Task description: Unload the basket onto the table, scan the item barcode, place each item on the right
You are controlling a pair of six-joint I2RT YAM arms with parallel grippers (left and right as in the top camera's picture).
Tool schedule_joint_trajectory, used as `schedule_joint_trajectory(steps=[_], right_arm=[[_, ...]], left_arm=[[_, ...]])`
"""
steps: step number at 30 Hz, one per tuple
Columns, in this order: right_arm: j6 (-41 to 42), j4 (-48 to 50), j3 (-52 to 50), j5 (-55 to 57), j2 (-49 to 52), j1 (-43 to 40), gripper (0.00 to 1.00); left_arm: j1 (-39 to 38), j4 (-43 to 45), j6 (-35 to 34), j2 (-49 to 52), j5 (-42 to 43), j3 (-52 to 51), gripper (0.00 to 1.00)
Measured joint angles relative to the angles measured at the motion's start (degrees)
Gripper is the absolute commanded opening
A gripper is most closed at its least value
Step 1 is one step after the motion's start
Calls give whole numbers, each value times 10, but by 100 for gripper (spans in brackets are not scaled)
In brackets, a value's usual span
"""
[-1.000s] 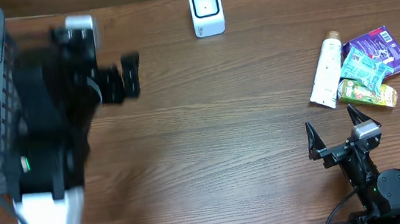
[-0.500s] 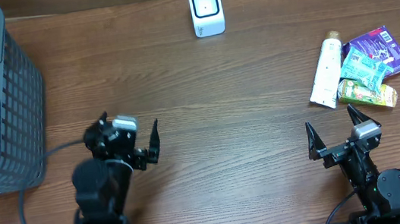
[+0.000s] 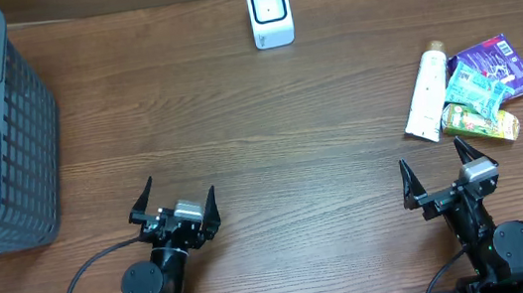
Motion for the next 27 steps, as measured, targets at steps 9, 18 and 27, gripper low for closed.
schedule_joint_trajectory(steps=[9, 18, 27], right_arm=[[0, 0, 0, 0, 0, 0, 100], [0, 0, 0, 0, 0, 0, 100], [0, 0, 0, 0, 0, 0, 100]], left_arm=[[26, -67, -9, -85, 0, -2, 100], [37, -70, -12, -86, 0, -2, 100], [38, -70, -12, -86, 0, -2, 100]])
